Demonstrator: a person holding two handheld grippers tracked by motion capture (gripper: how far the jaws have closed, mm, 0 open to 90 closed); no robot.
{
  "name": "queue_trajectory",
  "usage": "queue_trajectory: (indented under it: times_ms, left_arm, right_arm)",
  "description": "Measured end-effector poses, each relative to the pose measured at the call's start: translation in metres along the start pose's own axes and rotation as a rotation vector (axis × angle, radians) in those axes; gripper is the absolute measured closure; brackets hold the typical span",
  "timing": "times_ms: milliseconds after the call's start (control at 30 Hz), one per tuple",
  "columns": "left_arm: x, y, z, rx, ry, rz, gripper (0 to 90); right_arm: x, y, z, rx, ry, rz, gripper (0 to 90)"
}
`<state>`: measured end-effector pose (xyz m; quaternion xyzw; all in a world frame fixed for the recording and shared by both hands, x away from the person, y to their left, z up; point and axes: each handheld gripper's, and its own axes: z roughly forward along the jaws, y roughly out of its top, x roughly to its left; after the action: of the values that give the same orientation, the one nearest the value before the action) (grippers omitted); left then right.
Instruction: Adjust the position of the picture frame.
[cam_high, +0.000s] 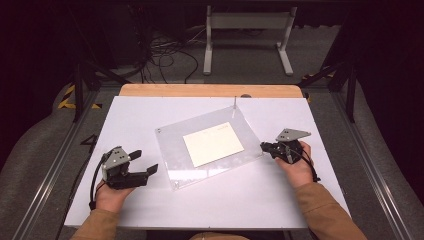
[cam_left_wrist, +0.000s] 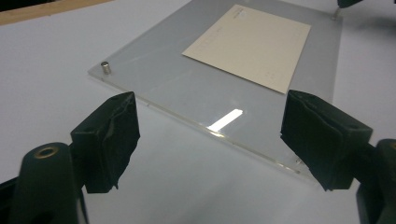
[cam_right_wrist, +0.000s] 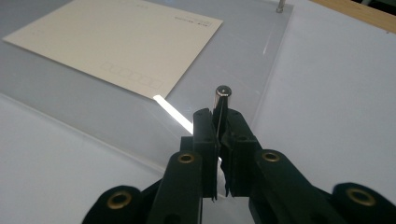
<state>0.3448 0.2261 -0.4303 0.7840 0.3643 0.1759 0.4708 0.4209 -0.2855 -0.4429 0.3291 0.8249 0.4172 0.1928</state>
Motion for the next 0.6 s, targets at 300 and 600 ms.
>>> queue_trajectory:
  times_ms: [300,600]
  left_arm:
    - [-0.01,0.004,0.002,0.018,-0.092,0.013,29.8]
    - [-0.033,0.009,0.016,0.102,-0.18,0.105,39.7]
  right_arm:
    - [-0.002,-0.001,-0.004,-0.027,-0.008,0.022,77.4]
    - [-0.005,0.0,-0.014,-0.078,0.02,0.082,65.1]
